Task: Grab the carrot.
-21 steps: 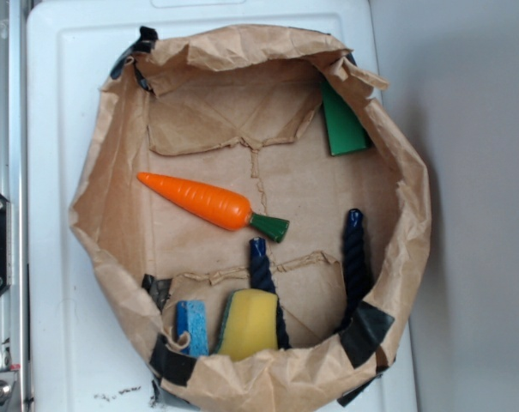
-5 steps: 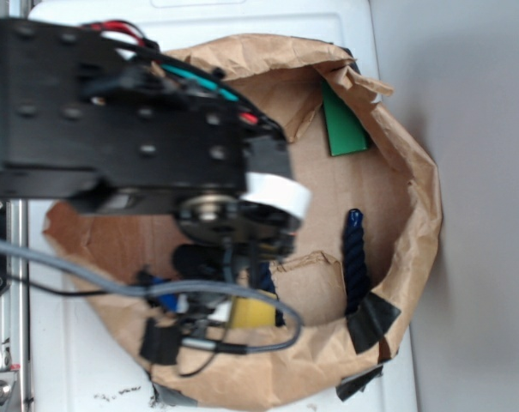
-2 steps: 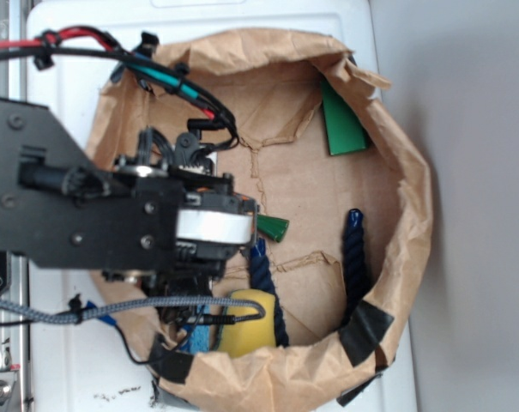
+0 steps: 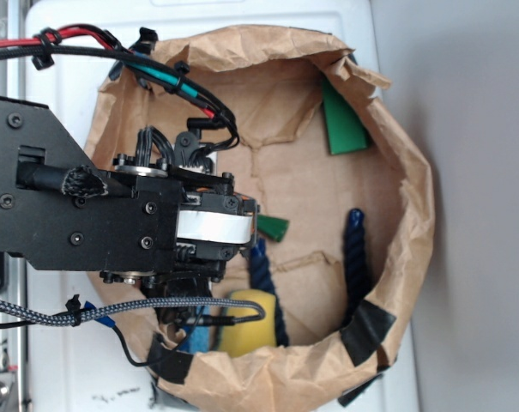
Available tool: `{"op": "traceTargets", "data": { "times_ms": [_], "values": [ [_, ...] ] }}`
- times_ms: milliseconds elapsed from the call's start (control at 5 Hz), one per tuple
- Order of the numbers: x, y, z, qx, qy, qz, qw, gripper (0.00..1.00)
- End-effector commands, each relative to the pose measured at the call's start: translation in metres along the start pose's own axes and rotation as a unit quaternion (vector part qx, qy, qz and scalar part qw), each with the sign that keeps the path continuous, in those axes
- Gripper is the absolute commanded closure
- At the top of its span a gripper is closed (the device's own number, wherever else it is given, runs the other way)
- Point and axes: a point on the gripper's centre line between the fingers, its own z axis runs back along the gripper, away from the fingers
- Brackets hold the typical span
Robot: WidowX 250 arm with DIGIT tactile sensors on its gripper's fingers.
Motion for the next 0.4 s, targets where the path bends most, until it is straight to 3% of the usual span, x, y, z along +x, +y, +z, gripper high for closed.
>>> {"op": "traceTargets", "data": {
  "times_ms": [0, 200],
  "values": [
    [0.023, 0.034, -0.012, -0.056, 0.007, -0.026, 0.998, 0.0],
    [0.02, 0.045, -0.013, -0.071, 0.003, -0.035, 0.997, 0.0]
  ]
}}
